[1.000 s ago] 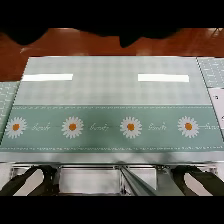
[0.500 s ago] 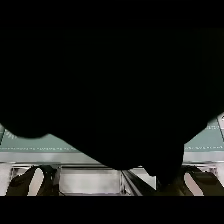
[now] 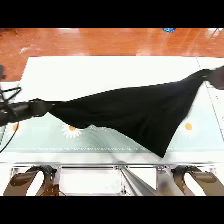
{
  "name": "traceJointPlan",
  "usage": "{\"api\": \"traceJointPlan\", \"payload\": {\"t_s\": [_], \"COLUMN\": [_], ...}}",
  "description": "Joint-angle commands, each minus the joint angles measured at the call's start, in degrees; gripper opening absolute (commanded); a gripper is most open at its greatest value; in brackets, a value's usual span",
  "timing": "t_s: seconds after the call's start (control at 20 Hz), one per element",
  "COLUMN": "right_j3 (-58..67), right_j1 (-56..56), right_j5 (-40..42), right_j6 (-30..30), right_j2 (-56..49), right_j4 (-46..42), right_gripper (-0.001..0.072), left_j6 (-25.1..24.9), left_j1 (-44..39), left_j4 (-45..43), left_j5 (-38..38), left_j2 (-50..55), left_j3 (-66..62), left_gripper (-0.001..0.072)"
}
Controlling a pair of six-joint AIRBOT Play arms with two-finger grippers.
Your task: Fold the shirts.
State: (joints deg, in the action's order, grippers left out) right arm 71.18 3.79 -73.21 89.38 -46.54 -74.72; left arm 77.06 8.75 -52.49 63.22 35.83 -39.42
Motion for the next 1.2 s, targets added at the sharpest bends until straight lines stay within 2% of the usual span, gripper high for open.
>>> {"api": "traceJointPlan", "payload": {"t_s": [0.0, 0.15, 0.35, 0.4, 0.45, 0.5, 0.55, 0.6, 0.7, 0.85, 0.95, 1.15], "right_j3": [-3.43, 1.01, 13.88, 16.28, 18.18, 19.21, 19.65, 19.89, 19.89, 16.65, 5.07, -19.8], "right_j1": [0.02, 0.02, 0.02, 0.02, 0.04, 0.5, 1.79, 3.91, 10.21, 18.1, 21.24, 23.91], "right_j5": [10.88, 16.81, 16.72, 16.7, 16.57, 16.13, 14.95, 12.52, 3.89, -9.99, -8.33, 1.07], "right_j6": [-4.55, -4.55, -2.67, -2.34, -1.4, -1.03, -0.9, -0.9, -1.25, -3.06, -2.75, -6.08], "right_j2": [-12.11, -25.53, -42.58, -45.44, -47.82, -49.0, -49.22, -48.81, -46.8, -41.27, -34.45, -22.25], "right_j4": [10.99, 17.64, 22.62, 23.91, 25.05, 24.98, 24.52, 24.48, 22.93, 7.45, 1.29, 8.81], "right_gripper": [0.0023, 0.0024, 0.0025, 0.0116, 0.0376, 0.0413, 0.0414, 0.0413, 0.0411, 0.0407, 0.0407, 0.0407], "left_j6": [0.17, 0.15, 0.17, 0.17, 0.2, 0.11, 0.15, 0.17, 0.15, -0.59, -1.62, -4.17], "left_j1": [-1.27, -1.27, -1.27, -1.27, -1.27, -0.94, 0.02, 1.97, 7.26, 15.37, 17.25, 15.58], "left_j4": [0.04, 1.51, 3.04, 3.08, 3.23, 2.56, 0.57, -2.08, -5.22, -4.98, -4.98, -4.33], "left_j5": [-15.19, -22.14, -21.46, -20.55, -18.91, -15.74, -12.24, -8.33, -2.27, 5.62, 9.09, 9.94], "left_j2": [10.27, 23.78, 39.76, 42.75, 45.11, 47.25, 48.78, 49.66, 49.57, 49.22, 49.83, 52.61], "left_j3": [4.0, -0.9, -11.89, -14.32, -16.31, -18.73, -21.46, -24.63, -29.44, -30.8, -27.39, -21.03], "left_gripper": [0.002, 0.002, 0.002, 0.0021, 0.0046, 0.025, 0.0457, 0.0507, 0.0506, 0.0506, 0.0505, 0.0505]}}
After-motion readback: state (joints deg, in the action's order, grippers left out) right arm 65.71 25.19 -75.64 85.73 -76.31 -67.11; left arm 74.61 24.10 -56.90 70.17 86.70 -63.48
